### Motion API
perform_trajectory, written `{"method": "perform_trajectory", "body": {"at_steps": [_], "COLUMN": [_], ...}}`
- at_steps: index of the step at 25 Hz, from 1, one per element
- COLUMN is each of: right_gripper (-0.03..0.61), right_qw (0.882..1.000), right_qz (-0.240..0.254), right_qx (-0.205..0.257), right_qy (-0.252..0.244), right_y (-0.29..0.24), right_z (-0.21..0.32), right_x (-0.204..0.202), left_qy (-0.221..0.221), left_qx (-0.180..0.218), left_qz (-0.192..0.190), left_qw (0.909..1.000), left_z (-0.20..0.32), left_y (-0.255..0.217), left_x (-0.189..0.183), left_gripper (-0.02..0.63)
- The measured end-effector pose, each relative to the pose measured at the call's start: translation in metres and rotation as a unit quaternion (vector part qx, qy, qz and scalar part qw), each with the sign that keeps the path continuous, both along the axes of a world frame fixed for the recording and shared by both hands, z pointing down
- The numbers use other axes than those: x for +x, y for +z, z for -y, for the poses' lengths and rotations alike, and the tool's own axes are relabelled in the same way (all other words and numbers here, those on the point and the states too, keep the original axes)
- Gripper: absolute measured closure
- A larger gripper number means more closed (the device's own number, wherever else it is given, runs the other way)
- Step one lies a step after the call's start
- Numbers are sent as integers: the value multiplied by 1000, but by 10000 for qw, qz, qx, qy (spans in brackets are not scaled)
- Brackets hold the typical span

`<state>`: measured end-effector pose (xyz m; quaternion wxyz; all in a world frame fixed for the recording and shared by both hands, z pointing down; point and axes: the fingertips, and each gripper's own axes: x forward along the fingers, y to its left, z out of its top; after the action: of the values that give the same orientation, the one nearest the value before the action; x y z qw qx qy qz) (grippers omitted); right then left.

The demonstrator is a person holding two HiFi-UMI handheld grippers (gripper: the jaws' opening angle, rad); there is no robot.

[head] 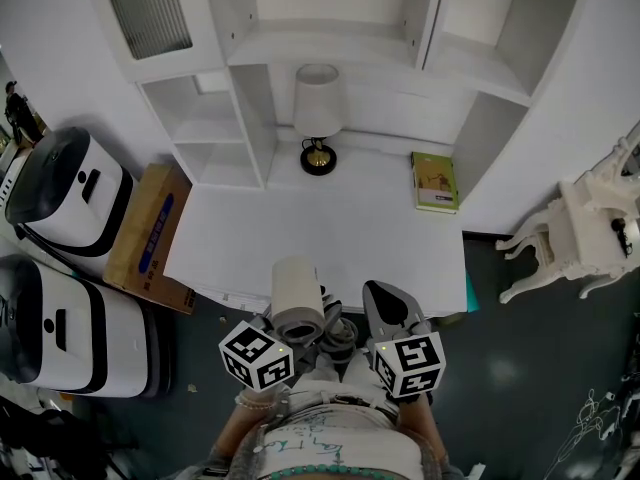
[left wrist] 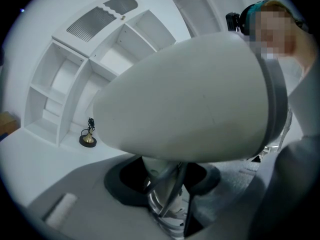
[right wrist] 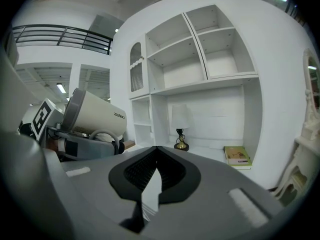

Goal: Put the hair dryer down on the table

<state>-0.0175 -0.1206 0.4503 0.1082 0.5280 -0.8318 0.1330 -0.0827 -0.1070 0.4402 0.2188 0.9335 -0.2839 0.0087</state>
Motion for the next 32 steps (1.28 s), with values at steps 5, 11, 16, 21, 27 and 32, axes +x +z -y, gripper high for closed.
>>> {"method": "perform_trajectory", "body": {"at_steps": [5,11,16,21,27,32], "right_gripper": [551,551,551,551,551,551], "right_qw": [9999,9991,9981,9969,9948,9934], "right_qz": [-56,-83,-124,-103,-42,28], "right_qx": [-27,-49,-6,53,44,36], "right_qy": [-140,-408,-596,-776,-1018,-1142], "right_y": [-1,0,-7,-13,-14,-12], "right_z": [16,37,58,79,93,99], "right_x": [3,7,19,31,40,54], "left_qy": [-122,-315,-503,-705,-929,-1068], "left_qx": [-47,-30,1,48,45,48], "left_qz": [26,19,29,18,91,177], "left_qw": [9999,9995,9987,9975,9956,9941], "left_z": [13,34,51,69,81,88], "left_y": [1,-1,-6,-12,-14,-11], "left_x": [3,13,24,36,47,61], "left_gripper": [442,442,442,442,442,442]}}
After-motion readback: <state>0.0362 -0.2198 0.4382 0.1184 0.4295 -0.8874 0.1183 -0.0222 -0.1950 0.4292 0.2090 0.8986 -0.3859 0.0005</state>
